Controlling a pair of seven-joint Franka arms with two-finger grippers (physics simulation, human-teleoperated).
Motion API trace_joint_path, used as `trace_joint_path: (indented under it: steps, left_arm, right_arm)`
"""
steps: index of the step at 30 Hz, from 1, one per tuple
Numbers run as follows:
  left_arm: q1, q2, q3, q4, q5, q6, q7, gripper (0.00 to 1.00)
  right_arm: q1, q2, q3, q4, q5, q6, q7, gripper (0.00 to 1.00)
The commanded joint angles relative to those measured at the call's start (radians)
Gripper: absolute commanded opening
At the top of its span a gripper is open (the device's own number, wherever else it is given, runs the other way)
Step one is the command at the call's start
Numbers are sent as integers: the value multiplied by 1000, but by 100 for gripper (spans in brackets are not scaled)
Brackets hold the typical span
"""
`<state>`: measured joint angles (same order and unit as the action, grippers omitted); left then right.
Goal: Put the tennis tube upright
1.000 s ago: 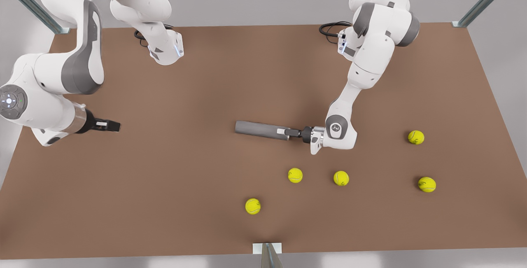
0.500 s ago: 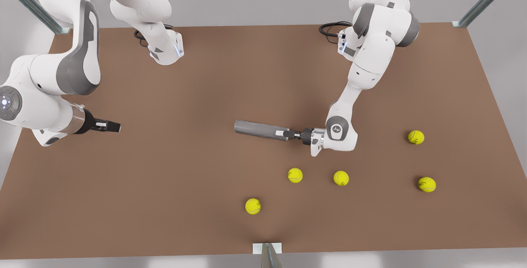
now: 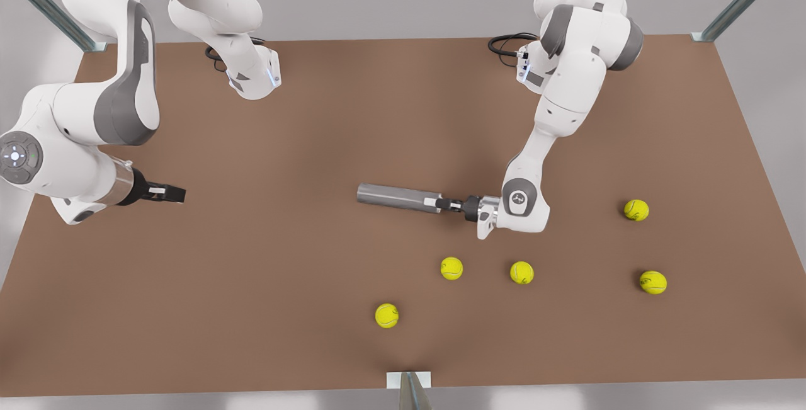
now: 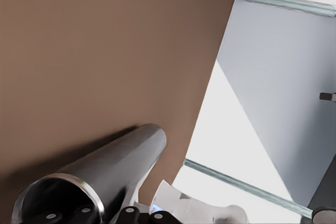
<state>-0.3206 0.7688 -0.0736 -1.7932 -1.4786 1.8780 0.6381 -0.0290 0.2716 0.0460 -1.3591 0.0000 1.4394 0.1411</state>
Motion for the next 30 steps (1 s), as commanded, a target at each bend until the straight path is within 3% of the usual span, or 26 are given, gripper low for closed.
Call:
trace_joint_path:
  steps: [1,5,21,30]
  left_arm:
    - [0,0,0,0,1,0,0,27]
    - [0,0,0,0,1,-2,2,21]
    - [2,-66,32,2,99,-51,-81,21]
    - [0,-154,189,52,320,-175,-135,21]
  right_arm:
    - [0,0,0,0,0,-1,-2,100]
    - [0,0,0,2,0,1,-2,100]
    - [-2,0,-2,9,-2,3,3,100]
    - [-8,-3,-2,11,2,3,-5,100]
